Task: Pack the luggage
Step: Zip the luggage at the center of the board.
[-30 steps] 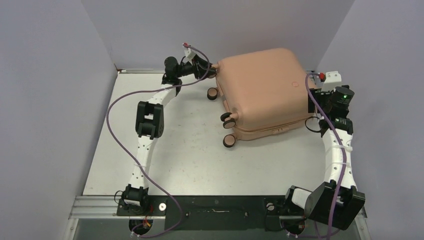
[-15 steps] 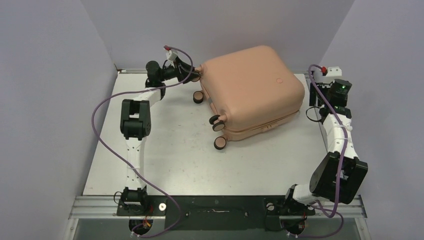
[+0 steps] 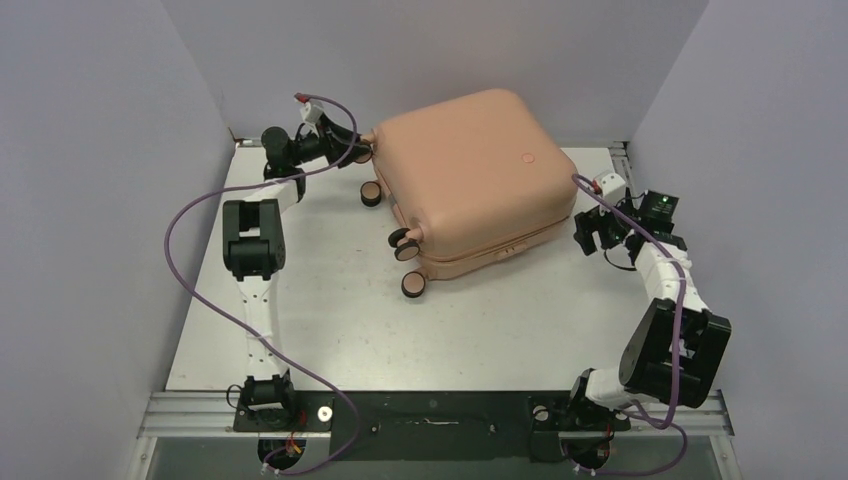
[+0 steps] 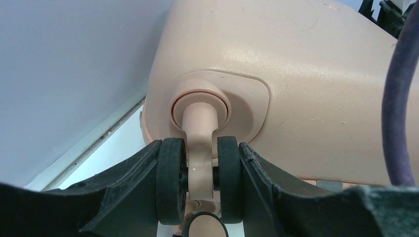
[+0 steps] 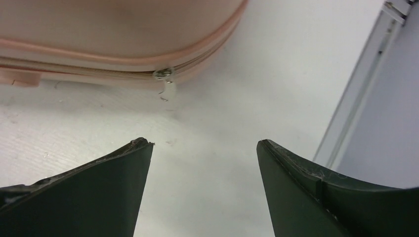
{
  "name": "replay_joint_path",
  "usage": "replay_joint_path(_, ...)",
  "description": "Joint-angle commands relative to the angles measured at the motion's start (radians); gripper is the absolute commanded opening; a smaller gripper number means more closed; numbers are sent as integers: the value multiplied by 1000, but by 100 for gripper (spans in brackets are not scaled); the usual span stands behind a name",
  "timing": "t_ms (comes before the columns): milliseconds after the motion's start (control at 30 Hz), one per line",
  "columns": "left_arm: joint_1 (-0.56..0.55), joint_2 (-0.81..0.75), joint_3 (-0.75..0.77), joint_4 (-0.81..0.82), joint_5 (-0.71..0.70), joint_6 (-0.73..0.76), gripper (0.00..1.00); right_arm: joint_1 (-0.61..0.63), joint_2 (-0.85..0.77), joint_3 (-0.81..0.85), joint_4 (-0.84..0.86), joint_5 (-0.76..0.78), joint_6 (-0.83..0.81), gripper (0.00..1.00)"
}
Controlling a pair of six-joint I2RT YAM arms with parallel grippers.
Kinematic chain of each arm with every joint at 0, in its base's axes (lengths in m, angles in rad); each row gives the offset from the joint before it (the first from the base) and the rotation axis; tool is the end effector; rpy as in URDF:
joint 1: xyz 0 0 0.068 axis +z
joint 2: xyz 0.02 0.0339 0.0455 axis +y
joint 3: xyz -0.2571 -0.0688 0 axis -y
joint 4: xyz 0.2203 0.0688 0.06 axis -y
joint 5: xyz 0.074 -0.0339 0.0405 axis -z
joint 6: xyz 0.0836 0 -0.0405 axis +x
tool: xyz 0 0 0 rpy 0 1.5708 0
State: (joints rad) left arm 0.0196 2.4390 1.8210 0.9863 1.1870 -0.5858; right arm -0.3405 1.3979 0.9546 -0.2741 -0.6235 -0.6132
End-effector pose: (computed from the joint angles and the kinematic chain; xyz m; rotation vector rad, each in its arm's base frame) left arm 0.5302 -0.0671 0.2388 0.7058 1.3745 -1.1622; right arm 0.3061 -0.0567 0.2332 -0.5947 2.0539 0.1643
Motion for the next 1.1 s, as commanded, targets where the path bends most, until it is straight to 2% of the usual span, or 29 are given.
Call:
replay_joint_path(0, 56, -74, -9, 94, -15, -35, 0, -5, 29, -30, 48, -190, -89, 79)
replay_joint_path(133, 56, -86, -26, 91, -14, -32, 0, 2, 66, -39, 95, -270, -115, 80)
replay_joint_path(233, 56, -96, -43, 91, -10, -27, 0, 29, 111, -38, 174, -224, -99, 80)
replay_joint_path(367, 57, -106, -65, 96, -9, -25, 0, 52, 223, 32, 182, -209, -47, 75)
replay_joint_path(467, 57, -115, -80, 99, -7, -25, 0, 72, 238, 36, 193, -225, -52, 67)
replay_joint_path(500, 57, -118, -85, 101, -7, -24, 0, 79, 236, 32, 192, -241, -65, 61)
replay_joint_path(533, 56, -120, -88, 101, -7, -25, 0, 84, 231, 28, 191, -249, -76, 44)
replay_joint_path(567, 56, -122, -92, 101, -9, -26, 0, 88, 225, 24, 191, -255, -78, 37)
replay_joint_path(600, 56, -123, -96, 101, -9, -28, 0, 88, 217, 17, 193, -269, -76, 36)
replay_joint_path(667, 55, -125, -102, 104, -9, -27, 0, 87, 196, 1, 216, -266, -75, 42)
replay_joint_path(733, 54, -124, -104, 103, -9, -28, 0, 84, 179, -15, 247, -245, -69, 58)
replay_joint_path(833, 51, -121, -106, 104, -10, -31, 0, 75, 179, -12, 260, -225, -73, 61)
replay_joint_path(933, 48, -125, -108, 106, -6, -29, 0, 47, 172, -16, 316, -241, -42, 60)
replay_joint_path(1067, 47, -127, -109, 108, -3, -32, 0, 35, 197, 20, 246, -303, -91, 39)
